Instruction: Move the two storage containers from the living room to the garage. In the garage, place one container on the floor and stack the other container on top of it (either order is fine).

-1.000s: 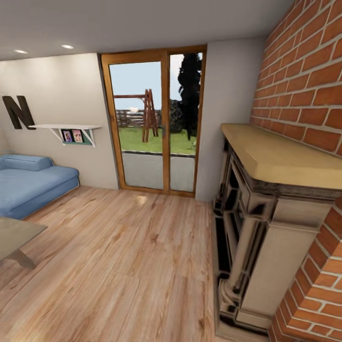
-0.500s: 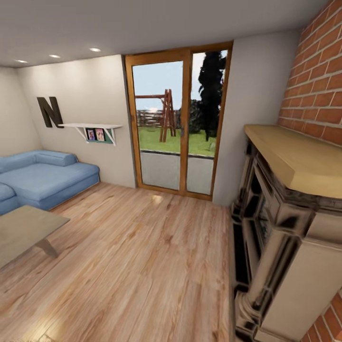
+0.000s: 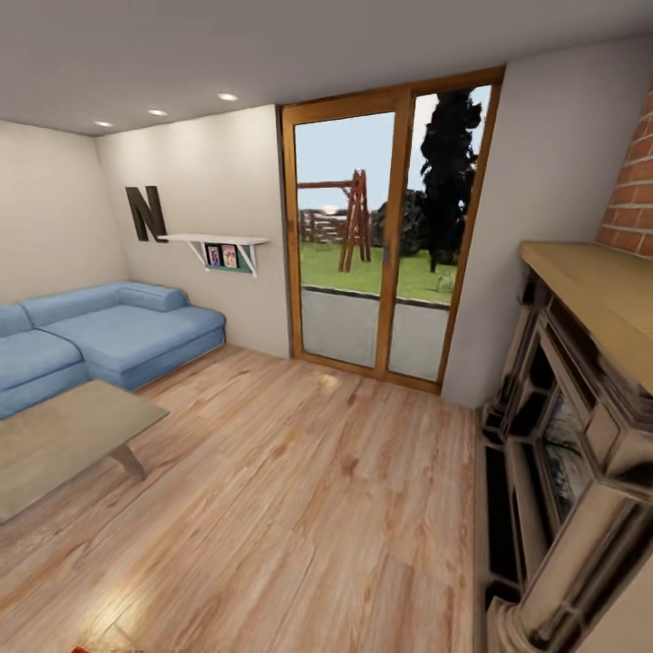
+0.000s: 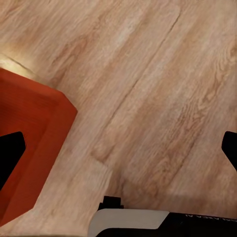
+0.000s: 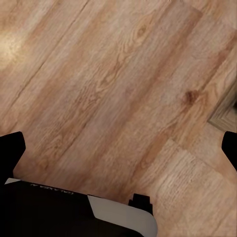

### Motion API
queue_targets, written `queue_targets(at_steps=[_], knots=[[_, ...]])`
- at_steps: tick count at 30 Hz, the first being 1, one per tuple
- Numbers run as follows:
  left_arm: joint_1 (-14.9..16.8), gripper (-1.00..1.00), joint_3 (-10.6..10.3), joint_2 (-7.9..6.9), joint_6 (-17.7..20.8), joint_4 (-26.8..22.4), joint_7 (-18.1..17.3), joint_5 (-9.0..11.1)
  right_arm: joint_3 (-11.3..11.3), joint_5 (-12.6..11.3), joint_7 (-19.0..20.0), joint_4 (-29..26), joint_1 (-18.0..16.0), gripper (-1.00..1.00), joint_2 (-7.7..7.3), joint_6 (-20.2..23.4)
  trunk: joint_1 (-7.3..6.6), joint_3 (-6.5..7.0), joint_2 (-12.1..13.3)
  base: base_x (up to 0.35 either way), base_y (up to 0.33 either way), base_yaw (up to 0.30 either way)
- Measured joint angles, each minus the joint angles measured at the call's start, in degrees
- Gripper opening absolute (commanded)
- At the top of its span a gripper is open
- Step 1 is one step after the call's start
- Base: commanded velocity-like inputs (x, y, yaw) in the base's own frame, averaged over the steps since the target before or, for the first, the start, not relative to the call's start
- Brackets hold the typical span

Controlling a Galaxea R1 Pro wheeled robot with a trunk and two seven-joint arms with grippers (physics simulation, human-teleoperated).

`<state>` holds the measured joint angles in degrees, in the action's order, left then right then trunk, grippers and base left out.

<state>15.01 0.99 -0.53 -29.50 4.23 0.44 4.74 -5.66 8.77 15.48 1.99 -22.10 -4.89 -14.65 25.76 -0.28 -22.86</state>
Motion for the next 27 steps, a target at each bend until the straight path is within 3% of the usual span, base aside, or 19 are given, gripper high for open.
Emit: queue_targets(at_steps=[9,20,27], knots=[[0.0,1.00,0.0,0.00,0.0,0.0,0.0,0.0,0.0,0.0,0.0,0.0,0.0,1.00,0.00,0.0,-0.01,0.00,0.0,0.031,0.000,0.253],[0.0,1.00,0.0,0.03,0.0,0.0,0.0,0.0,0.0,0.0,0.0,0.0,0.0,1.00,0.00,0.0,-0.03,0.00,0.0,0.277,0.000,0.253],[0.0,1.00,0.0,0.01,0.0,0.0,0.0,0.0,0.0,0.0,0.0,0.0,0.0,1.00,0.00,0.0,0.00,0.00,0.0,0.066,0.000,0.253]])
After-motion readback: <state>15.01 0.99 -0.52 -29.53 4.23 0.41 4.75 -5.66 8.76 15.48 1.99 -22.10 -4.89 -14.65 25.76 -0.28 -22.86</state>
